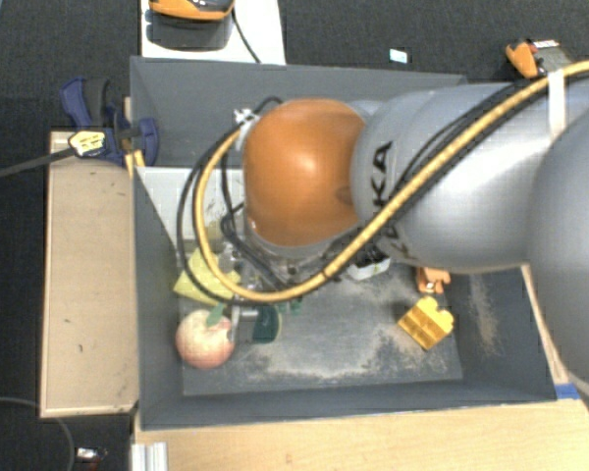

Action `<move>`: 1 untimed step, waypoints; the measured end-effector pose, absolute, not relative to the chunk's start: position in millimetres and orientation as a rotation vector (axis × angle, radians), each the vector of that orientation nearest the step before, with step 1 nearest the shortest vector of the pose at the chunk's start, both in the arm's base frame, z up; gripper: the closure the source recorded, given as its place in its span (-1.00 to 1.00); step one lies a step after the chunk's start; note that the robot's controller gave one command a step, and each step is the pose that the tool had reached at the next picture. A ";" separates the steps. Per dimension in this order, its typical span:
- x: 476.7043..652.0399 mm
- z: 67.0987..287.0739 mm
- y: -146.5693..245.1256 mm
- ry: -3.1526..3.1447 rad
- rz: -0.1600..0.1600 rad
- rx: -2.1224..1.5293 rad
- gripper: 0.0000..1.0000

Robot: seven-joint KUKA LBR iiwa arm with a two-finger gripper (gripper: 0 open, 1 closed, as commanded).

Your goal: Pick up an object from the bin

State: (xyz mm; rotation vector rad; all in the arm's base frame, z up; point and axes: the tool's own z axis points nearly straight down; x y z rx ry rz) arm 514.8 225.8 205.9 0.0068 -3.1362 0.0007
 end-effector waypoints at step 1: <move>516.7 210.6 224.3 -3.144 -0.002 -0.003 -1.00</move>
Offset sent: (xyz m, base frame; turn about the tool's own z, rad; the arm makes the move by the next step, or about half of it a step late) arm -0.0390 0.0294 -0.1359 -0.1159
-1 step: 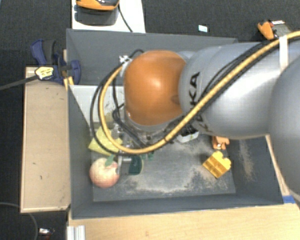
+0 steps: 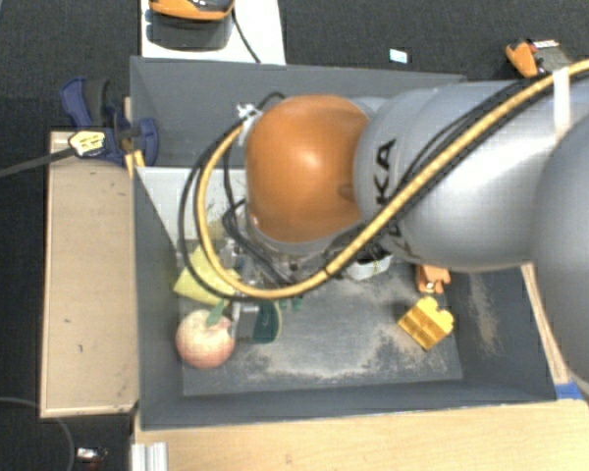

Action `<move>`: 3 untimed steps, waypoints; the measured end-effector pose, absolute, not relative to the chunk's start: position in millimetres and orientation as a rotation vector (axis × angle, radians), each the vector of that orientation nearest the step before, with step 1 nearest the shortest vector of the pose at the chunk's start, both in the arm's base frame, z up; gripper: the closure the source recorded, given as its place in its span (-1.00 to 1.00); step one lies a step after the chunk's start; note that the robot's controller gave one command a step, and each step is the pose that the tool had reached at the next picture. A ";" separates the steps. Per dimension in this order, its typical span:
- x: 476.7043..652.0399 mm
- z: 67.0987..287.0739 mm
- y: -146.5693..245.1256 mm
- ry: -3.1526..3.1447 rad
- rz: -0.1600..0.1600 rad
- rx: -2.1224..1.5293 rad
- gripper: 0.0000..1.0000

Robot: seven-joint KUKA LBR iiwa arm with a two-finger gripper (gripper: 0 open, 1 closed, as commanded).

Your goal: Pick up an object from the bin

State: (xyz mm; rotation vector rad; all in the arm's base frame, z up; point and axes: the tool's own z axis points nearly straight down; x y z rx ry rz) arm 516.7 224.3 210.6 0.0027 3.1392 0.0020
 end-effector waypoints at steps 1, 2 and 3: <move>487.7 107.8 247.7 3.134 0.005 -0.137 -1.00; 486.1 118.7 252.2 3.130 0.007 -0.120 -1.00; 489.1 126.9 252.9 3.133 0.007 0.028 -1.00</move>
Offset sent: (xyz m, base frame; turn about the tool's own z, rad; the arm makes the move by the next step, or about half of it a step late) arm -0.0310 0.0309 -0.0661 -0.0627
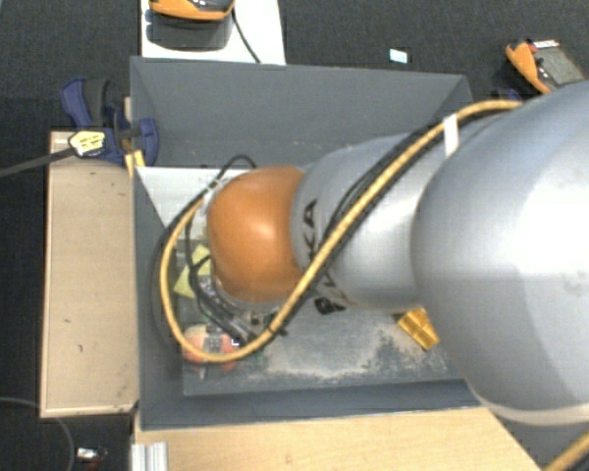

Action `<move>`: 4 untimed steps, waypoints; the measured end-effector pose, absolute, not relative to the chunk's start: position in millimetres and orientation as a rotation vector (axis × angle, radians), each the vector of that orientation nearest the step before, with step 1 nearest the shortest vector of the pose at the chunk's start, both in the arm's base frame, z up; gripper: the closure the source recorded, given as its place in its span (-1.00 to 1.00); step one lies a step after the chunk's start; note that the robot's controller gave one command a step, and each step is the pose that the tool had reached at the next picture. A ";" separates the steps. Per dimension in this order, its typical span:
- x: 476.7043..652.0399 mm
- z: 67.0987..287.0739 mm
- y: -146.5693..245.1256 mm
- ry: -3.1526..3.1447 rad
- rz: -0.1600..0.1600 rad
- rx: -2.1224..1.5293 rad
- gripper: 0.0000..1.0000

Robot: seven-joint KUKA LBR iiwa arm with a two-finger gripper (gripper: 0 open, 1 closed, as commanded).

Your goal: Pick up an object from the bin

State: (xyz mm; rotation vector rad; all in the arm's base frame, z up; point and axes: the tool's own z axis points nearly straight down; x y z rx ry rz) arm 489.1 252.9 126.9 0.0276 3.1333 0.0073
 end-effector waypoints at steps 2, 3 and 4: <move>487.2 70.5 246.5 3.105 0.020 0.340 1.00; 487.2 70.5 246.4 3.104 0.020 0.343 1.00; 487.5 76.1 246.2 3.101 0.023 0.347 1.00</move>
Offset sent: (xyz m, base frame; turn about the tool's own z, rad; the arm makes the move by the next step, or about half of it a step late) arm -0.0030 -0.0063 -0.0569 0.2044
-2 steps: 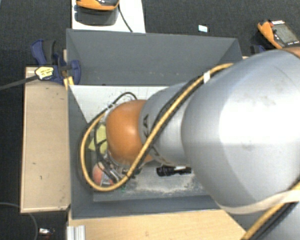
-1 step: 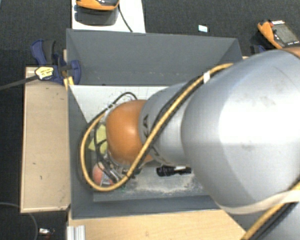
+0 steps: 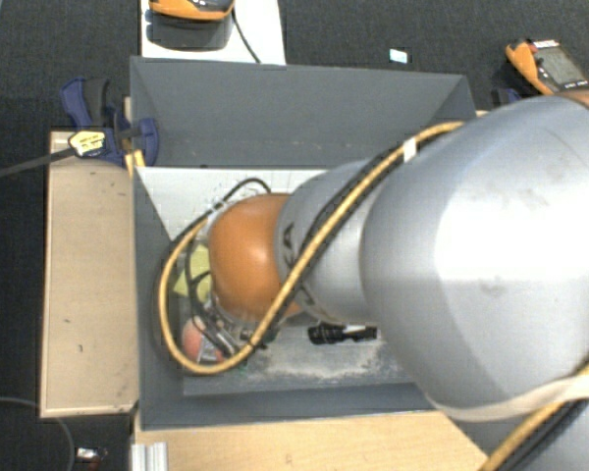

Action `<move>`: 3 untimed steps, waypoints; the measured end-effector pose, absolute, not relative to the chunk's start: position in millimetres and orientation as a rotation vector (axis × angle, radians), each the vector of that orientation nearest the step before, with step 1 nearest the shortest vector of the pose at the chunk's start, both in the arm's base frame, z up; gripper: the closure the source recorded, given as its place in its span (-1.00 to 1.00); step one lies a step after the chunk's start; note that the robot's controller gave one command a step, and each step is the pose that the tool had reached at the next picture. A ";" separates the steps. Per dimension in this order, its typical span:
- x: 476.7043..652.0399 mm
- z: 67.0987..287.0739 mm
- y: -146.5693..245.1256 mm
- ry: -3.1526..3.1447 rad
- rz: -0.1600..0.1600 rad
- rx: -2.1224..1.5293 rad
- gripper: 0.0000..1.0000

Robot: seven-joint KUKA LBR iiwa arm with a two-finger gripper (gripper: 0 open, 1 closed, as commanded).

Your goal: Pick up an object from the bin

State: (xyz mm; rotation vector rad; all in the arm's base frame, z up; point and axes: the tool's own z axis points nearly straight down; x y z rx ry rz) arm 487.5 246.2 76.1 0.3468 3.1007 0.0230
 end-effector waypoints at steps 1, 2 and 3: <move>486.6 93.7 245.6 3.104 0.019 0.349 1.00; 485.5 131.3 244.8 3.110 0.014 0.350 1.00; 487.5 169.3 245.9 3.103 0.021 0.345 1.00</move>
Offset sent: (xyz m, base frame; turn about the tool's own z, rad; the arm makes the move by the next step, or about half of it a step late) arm -0.0011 -0.0007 0.1079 0.0008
